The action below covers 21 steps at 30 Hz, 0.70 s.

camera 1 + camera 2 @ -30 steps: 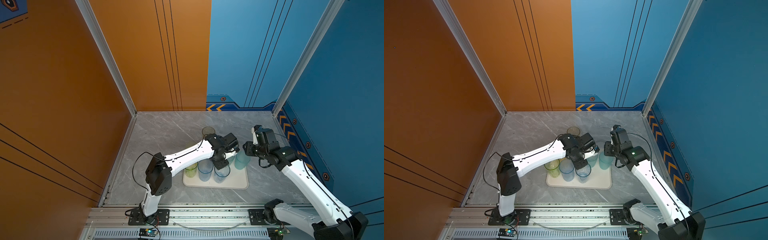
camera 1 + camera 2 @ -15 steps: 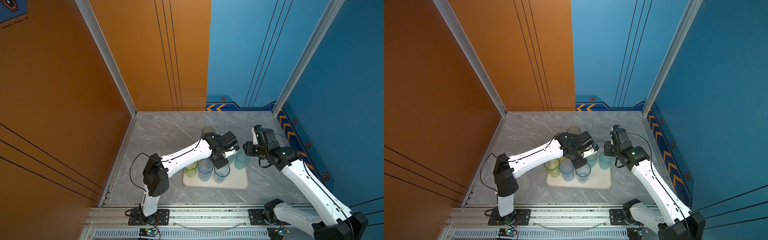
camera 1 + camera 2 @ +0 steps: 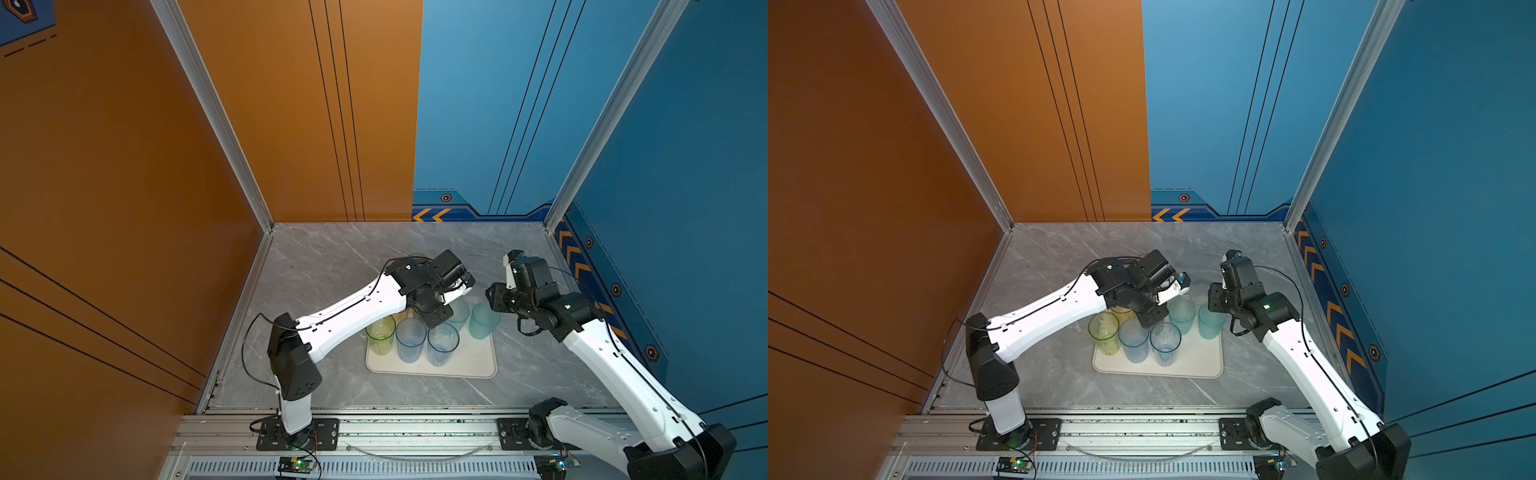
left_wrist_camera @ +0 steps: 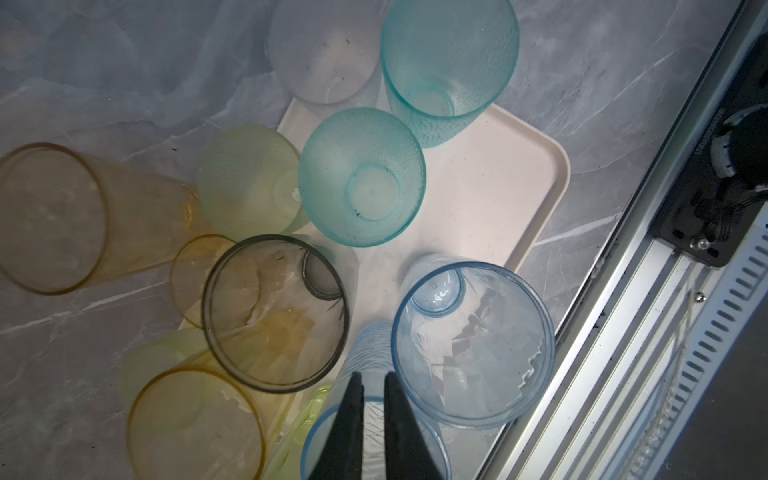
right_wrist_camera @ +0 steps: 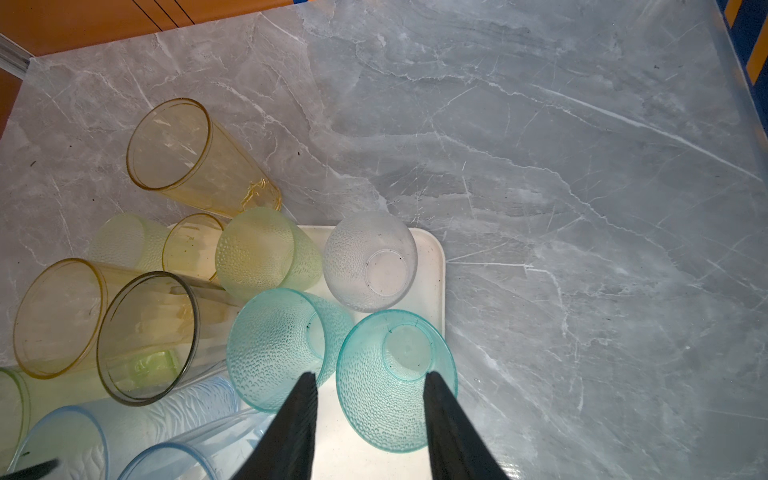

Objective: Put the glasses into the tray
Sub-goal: 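Open the left gripper and draw it back while the right gripper rises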

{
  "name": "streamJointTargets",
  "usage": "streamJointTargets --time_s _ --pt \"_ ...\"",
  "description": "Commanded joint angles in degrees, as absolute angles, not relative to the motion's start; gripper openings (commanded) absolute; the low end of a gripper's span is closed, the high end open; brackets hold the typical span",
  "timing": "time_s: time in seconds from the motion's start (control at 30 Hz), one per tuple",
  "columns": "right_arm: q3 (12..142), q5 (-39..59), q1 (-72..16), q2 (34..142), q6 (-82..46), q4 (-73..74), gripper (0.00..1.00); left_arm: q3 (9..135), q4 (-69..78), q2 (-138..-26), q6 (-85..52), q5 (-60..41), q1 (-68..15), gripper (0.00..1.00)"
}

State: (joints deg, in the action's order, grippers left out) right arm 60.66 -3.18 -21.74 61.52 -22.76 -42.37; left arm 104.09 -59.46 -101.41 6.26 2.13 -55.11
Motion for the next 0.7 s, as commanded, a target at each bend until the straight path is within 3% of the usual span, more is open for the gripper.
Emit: streamJointTargets --time_s 0.0,0.43,0.67 --pt "60.07 -3.08 -21.23 61.67 -21.98 -42.07 0.42 100.36 -53.0 -92.5 4.44 4.52 -52.58 0.14" --pt "64.82 -2.65 -21.35 64.49 -21.01 -43.32 0.42 59.66 -32.08 -53.47 -14.63 16.65 -34.06 0.23" --pt "72.53 -2.11 -23.04 69.72 -18.39 -45.04 0.42 50.84 -30.84 -50.62 -17.69 15.37 -26.5 0.24"
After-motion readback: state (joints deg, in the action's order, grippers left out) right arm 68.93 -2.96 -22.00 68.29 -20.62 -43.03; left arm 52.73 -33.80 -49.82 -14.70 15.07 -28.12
